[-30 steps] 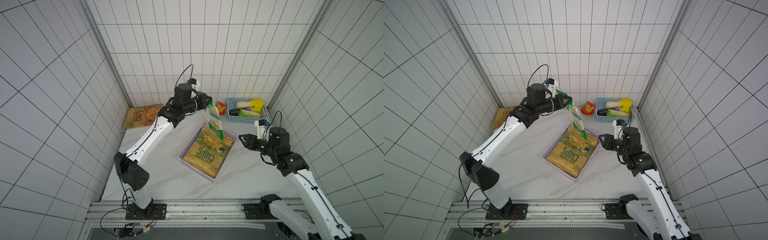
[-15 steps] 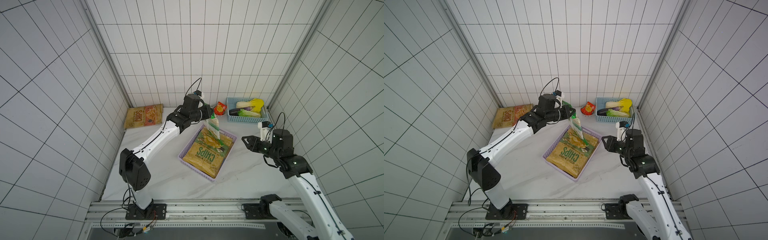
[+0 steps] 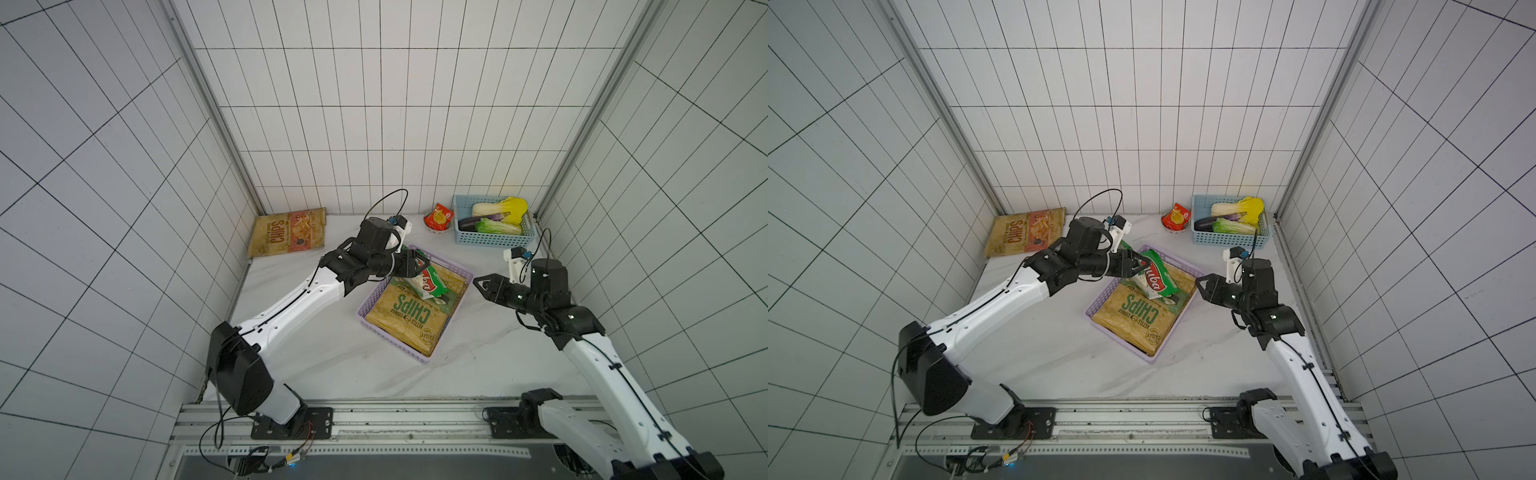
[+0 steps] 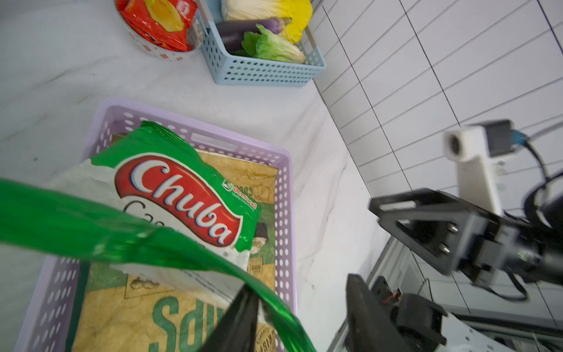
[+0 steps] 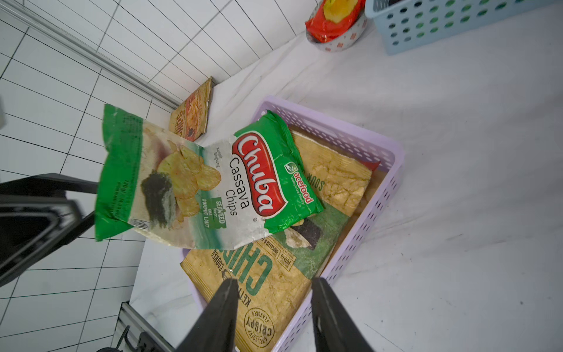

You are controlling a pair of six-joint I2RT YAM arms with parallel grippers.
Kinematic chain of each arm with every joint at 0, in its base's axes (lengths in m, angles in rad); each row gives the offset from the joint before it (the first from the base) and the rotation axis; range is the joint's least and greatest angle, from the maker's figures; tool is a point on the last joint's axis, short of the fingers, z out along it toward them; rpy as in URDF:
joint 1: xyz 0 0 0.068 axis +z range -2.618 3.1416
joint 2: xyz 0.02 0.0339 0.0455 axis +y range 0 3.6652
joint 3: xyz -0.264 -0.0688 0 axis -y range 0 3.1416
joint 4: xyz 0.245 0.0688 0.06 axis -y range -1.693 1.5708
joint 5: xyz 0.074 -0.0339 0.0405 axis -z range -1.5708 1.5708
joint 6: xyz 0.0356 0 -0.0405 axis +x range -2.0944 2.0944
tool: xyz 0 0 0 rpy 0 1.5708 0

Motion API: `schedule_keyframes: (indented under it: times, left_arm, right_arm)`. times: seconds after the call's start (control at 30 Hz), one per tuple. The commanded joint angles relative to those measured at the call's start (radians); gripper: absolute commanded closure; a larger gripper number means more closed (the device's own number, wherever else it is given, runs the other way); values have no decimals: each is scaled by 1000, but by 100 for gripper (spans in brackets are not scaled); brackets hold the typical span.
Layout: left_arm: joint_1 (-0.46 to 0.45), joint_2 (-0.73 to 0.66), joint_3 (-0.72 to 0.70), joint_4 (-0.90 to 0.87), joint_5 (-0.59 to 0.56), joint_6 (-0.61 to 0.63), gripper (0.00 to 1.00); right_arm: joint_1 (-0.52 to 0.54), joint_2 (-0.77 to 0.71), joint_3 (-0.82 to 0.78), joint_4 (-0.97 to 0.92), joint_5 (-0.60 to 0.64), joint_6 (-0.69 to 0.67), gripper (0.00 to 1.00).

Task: Put the potato chips into the basket
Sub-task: Place the potato chip in the basket.

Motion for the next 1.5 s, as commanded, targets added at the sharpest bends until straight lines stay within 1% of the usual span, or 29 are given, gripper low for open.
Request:
schedule_keyframes:
  times: [0.0,0.03,0.07,0.1,0.17,0.23,0.3,0.33,0.4,0.5,0.57,0.63,0.83,0.9,0.93,0.97,1.03,1.07,1.13,1.17,1.3,1.4,1.47]
  left_arm:
    - [-8,-82,5,-151,93,221,20]
    - [-7,-104,6,-193,93,272,11]
    - [-8,-122,5,-224,94,309,5]
    - [-7,-141,11,-263,92,359,2]
    - [-5,-170,49,-351,59,461,2]
    - [-2,-192,108,-430,-23,553,2]
    - [11,-213,145,-459,-125,582,2]
    - [32,-221,153,-457,-149,602,2]
    - [101,-219,154,-435,-175,602,2]
    - [191,-146,167,-442,-233,601,2]
    - [248,-92,148,-421,-282,603,2]
    - [310,-33,131,-396,-293,608,2]
    - [389,167,175,-398,-375,665,2]
    - [406,248,231,-439,-401,662,7]
    - [410,292,276,-481,-428,658,13]
    - [415,340,310,-504,-447,658,21]
    - [421,409,343,-515,-490,659,29]
    - [420,442,356,-520,-511,664,36]
    - [417,492,367,-520,-553,663,44]
    - [416,513,370,-526,-559,663,45]
    - [407,545,349,-535,-551,669,45]
    - [385,524,296,-542,-523,690,45]
    - [366,482,242,-535,-504,700,45]
  right_arm:
    - [15,85,-22,113,-50,64,55]
    - [22,132,-7,113,-52,62,52]
    - [30,170,7,114,-59,58,52]
    - [40,213,25,116,-59,53,52]
    - [60,278,50,134,-56,53,52]
    - [86,335,76,152,-48,69,52]
    - [118,377,95,172,-46,84,52]
    - [137,396,104,176,-37,95,52]
    - [173,426,112,179,-8,120,52]
    - [189,449,80,239,3,187,52]
    - [191,453,44,296,9,244,52]
    - [200,469,27,335,5,286,52]
    - [222,520,16,378,-1,324,53]
    - [223,514,7,390,2,324,53]
    - [224,509,4,391,2,324,53]
    - [225,504,2,391,1,324,53]
    - [225,492,-1,387,-3,317,53]
    - [226,487,0,380,-5,311,53]
    - [228,469,1,367,-12,294,54]
    - [227,455,2,351,-10,281,54]
    - [229,382,5,273,21,223,53]
    - [229,331,5,213,49,182,53]
    - [228,309,4,184,58,167,53]
